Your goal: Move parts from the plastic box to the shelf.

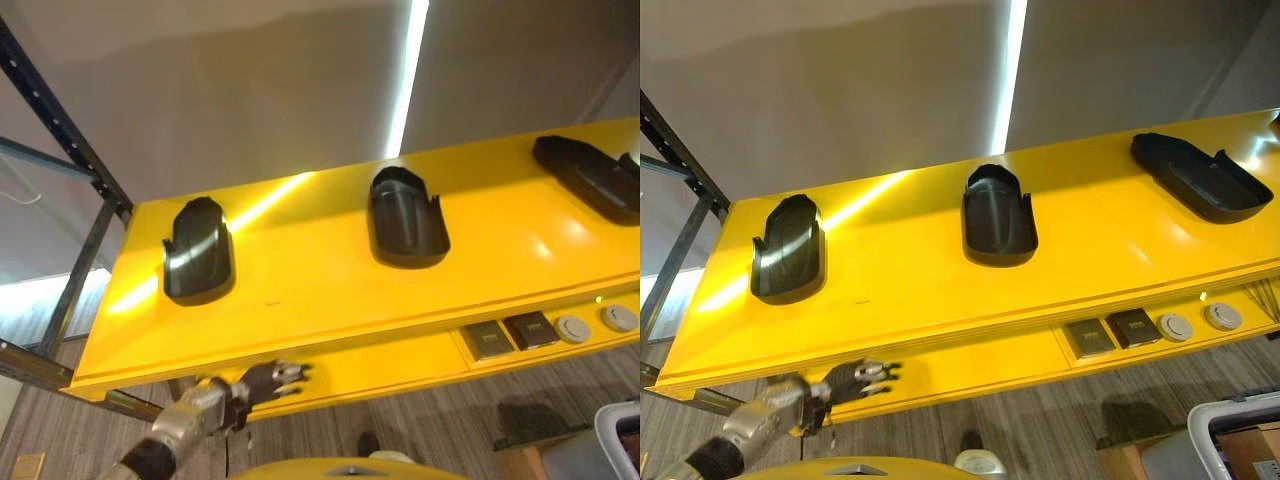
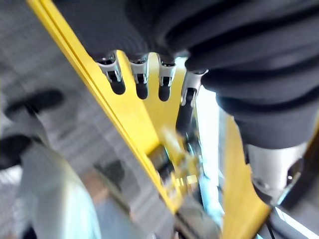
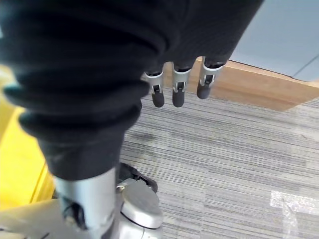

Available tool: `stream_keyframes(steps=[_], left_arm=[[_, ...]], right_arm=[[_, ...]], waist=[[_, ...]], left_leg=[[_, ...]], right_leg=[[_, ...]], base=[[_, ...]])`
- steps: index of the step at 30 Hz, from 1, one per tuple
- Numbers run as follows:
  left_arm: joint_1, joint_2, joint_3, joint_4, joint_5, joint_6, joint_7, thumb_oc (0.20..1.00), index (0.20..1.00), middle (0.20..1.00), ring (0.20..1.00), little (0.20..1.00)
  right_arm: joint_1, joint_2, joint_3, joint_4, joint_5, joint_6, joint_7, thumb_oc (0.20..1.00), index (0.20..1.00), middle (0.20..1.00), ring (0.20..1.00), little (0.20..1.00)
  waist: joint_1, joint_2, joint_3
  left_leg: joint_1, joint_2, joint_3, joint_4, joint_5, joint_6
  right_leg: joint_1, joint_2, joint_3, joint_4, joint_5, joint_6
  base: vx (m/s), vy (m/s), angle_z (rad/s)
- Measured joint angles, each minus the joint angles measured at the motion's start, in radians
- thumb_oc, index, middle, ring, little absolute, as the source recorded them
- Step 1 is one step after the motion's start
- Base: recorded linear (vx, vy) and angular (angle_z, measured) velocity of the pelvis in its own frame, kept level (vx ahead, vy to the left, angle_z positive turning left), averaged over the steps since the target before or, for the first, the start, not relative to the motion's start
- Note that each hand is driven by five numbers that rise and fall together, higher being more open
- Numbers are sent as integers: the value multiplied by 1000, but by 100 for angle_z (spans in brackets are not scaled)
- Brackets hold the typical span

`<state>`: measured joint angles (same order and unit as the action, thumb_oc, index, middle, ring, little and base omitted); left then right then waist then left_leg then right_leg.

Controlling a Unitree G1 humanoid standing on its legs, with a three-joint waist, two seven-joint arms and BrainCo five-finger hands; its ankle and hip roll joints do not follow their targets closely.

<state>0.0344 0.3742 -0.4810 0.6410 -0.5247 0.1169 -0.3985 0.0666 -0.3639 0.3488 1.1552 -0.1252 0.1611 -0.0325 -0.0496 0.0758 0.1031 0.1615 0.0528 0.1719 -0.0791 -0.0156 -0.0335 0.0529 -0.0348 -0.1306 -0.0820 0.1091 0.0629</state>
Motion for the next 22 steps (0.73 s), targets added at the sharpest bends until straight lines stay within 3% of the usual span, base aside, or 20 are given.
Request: stream_keyframes(steps=[5,11,22], left_arm=[[62,-4,64,278,257,-154,146,1000,1000,1000,1000,1000],[115,-111,225,577,263,-184,214,1000,1000,1000,1000,1000],[67,-146,214,515,316,-277,438,1000,1000,1000,1000,1000]], right_arm=[[2,5,-1,10,1,10,-1,1000,1000,1000,1000,1000],[-20,32,-41,44,2,11,-3,1000,1000,1000,1000,1000],[-11,81,-37,55,1,13,-42,1000,1000,1000,1000,1000]], waist=[[45,-26,14],[57,-39,13],[65,-54,8]], left_leg=[[-6,0,-10,0,1,4],[-3,-3,-23,0,0,5],[-3,-2,-36,0,1,6]], right_leg=[[2,-4,-18,0,-2,-3],[9,-6,-26,0,-6,-5],[14,-7,-37,0,-7,-6]], base=[[-16,-12,10],[13,-3,5],[1,1,2]])
